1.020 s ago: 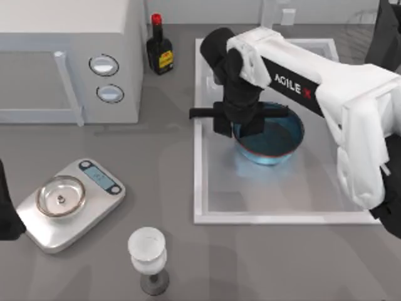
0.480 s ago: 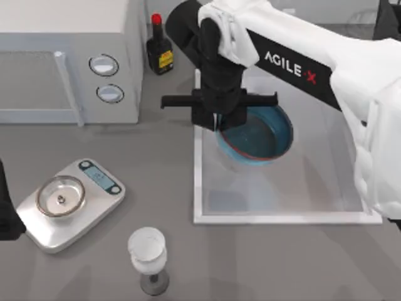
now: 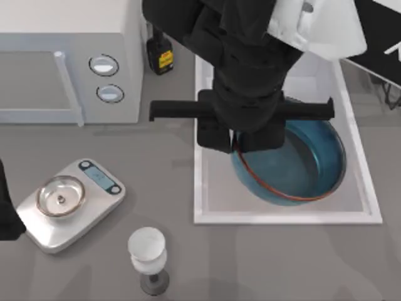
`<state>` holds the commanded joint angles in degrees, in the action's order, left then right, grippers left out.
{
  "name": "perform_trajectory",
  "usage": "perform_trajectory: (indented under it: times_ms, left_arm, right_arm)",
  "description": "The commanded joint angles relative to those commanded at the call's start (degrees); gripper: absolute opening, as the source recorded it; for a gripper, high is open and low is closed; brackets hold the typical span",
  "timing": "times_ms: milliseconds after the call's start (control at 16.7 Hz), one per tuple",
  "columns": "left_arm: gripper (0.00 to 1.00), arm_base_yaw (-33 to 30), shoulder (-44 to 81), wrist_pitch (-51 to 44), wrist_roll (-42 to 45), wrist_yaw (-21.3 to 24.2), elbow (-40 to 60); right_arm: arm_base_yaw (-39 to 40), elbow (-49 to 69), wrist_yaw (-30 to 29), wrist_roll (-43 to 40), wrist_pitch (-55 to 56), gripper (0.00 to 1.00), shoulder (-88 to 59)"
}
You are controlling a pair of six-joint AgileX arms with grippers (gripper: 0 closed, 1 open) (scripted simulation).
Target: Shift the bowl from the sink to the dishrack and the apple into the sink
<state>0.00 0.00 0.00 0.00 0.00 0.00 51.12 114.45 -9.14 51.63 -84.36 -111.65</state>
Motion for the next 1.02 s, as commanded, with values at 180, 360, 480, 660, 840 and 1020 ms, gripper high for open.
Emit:
perform_trajectory:
  times_ms: [180, 360, 480, 660, 840, 1020]
  left_arm:
    - [1.0, 0.0, 0.0, 0.0, 0.0, 0.0, 0.0]
    - [1.0, 0.0, 0.0, 0.0, 0.0, 0.0, 0.0]
    - [1.0, 0.0, 0.0, 0.0, 0.0, 0.0, 0.0]
    - [1.0, 0.0, 0.0, 0.0, 0.0, 0.0, 0.0]
    - [1.0, 0.0, 0.0, 0.0, 0.0, 0.0, 0.0]
    - [1.0, 0.0, 0.0, 0.0, 0.0, 0.0, 0.0]
  right_arm:
    - [4.0, -5.1, -0.5, 3.9, -4.3, 0.0, 8.2]
    - [5.5, -7.1, -0.7, 5.4, -5.8, 0.0, 10.9]
    - [5.5, -7.1, -0.7, 5.4, -5.8, 0.0, 10.9]
    - [5.2, -6.9, -0.6, 5.4, -5.7, 0.0, 10.8]
    - [2.1, -8.6, 1.4, 2.5, -2.0, 0.0, 12.9]
    - [-5.6, -12.2, 5.8, -3.5, 6.8, 0.0, 16.8]
